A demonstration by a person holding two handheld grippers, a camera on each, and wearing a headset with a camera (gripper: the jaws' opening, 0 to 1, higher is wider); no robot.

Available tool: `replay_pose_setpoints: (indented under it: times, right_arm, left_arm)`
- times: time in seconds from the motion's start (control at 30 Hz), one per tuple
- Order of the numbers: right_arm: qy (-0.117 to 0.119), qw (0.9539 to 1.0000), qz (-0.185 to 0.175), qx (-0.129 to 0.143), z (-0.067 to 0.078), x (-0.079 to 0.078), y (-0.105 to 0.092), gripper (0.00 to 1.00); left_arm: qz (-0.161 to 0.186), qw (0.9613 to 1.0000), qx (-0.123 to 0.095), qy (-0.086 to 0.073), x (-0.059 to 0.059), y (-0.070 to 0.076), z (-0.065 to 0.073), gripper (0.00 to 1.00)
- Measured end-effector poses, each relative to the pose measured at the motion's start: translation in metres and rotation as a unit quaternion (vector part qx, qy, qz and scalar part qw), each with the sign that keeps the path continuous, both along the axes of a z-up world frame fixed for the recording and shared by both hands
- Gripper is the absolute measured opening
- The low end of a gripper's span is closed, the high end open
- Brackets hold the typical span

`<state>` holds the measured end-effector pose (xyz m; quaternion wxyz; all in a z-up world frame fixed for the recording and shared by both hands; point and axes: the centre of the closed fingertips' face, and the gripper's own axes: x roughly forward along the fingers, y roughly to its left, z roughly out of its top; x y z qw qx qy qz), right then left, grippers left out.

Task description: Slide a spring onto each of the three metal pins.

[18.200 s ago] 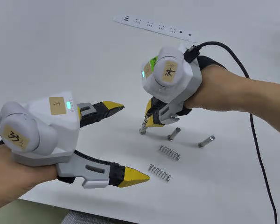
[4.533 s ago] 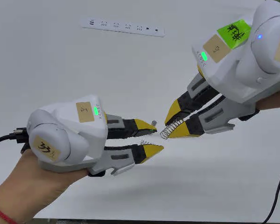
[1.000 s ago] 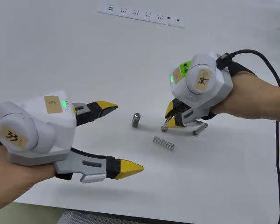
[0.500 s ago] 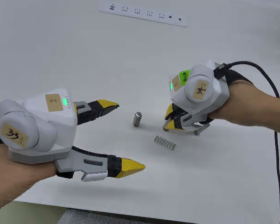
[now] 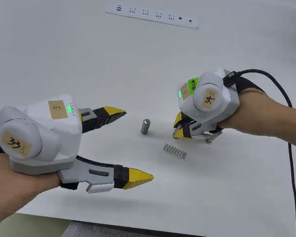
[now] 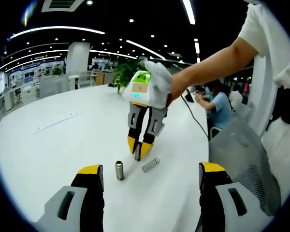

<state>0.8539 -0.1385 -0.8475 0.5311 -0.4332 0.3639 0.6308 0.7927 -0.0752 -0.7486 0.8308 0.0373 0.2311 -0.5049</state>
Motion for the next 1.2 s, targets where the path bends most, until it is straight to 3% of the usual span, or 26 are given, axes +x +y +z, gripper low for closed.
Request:
replay_pose_setpoints:
  times: [0.23,0.6,1.2]
  right_arm:
    - [-0.001,1.0000,-0.002,-0.001,-0.004,0.001,0.000,0.16]
    - [-0.002,1.0000,-0.004,0.008,0.003,0.001,0.000,0.22]
    - [-0.008,0.9969,-0.044,0.065,0.047,0.003,-0.007,0.46]
  left_arm:
    - [0.000,1.0000,0.002,-0.002,0.000,0.000,0.002,0.82]
    - [-0.003,1.0000,0.004,-0.004,-0.001,-0.001,0.004,0.82]
    - [-0.012,0.9998,0.013,-0.012,-0.002,0.000,0.006,0.83]
